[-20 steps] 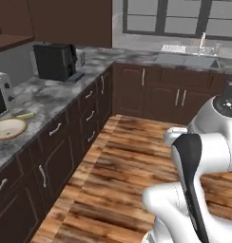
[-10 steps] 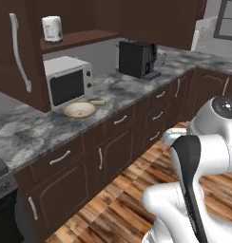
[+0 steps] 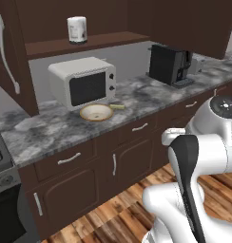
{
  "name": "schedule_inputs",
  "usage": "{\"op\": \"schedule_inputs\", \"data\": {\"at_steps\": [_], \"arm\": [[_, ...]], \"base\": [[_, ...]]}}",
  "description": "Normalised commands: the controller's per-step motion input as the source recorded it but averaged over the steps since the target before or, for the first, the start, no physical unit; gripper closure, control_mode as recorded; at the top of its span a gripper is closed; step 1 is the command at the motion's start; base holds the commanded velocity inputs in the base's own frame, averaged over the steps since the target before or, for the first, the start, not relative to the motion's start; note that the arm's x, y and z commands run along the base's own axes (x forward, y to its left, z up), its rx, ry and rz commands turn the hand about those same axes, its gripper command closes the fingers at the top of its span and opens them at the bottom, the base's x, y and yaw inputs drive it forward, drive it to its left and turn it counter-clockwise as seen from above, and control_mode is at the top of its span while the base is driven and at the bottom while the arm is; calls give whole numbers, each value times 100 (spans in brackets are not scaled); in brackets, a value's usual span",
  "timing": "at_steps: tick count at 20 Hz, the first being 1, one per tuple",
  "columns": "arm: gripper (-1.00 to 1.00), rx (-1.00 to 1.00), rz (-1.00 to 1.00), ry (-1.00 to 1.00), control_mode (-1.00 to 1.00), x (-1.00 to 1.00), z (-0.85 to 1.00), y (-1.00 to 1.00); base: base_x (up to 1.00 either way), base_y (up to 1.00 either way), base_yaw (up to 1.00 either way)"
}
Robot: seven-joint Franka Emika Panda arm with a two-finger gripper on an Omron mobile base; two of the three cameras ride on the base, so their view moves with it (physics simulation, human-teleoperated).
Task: Pick the egg and butter from the fridge and place them by the bowl for mixing.
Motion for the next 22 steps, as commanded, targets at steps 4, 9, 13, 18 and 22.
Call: {"op": "schedule_inputs", "data": {"at_steps": [4, 9, 13, 18, 22], "arm": [[100, 0, 0, 0, 100, 0, 0, 0], [100, 0, 0, 0, 100, 0, 0, 0], [100, 0, 0, 0, 100, 0, 0, 0], [100, 0, 0, 0, 100, 0, 0, 0], [100, 0, 0, 0, 100, 0, 0, 0]], "base": [[45, -59, 33], [68, -29, 32], [81, -10, 27], [95, -25, 26], [86, -25, 27]]}}
